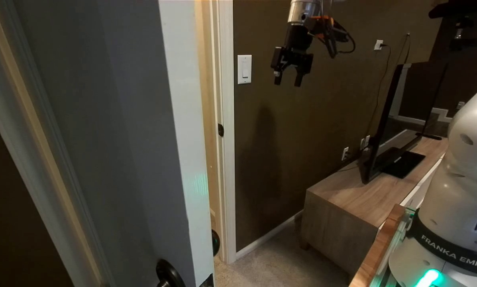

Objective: Turn off the light

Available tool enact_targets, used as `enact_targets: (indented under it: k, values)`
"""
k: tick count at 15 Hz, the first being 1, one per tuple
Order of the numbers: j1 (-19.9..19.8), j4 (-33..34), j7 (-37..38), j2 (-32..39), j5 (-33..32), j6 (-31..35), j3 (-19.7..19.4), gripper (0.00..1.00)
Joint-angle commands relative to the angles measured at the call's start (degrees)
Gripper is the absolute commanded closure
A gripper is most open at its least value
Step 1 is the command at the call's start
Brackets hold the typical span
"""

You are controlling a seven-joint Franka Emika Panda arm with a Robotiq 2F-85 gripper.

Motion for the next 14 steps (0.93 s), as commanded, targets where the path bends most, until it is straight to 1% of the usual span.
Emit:
enact_targets:
  k: [1,2,3,4,6,10,11,14]
  values:
    - [-1.08,7.89,4.64,8.22,-2.77,6.83,1.99,0.32]
    - [-0.99,9.18,5.08,10.17,-3.50,9.97,2.25,0.41]
    - [-0.98,10.48,5.59,11.95,-4.03,12.56,2.40,0.47]
    - [-1.16,11.59,6.31,13.79,-5.23,15.96,2.59,0.56]
    - [-1.35,13.62,6.92,17.03,-7.00,20.80,2.43,0.68]
    - [-1.55,16.35,6.46,21.87,-8.94,29.08,1.96,0.97]
    - [-1.59,16.99,6.57,22.76,-9.18,30.32,1.89,1.00]
    - [-1.58,18.48,6.68,25.12,-10.27,34.13,1.58,1.00]
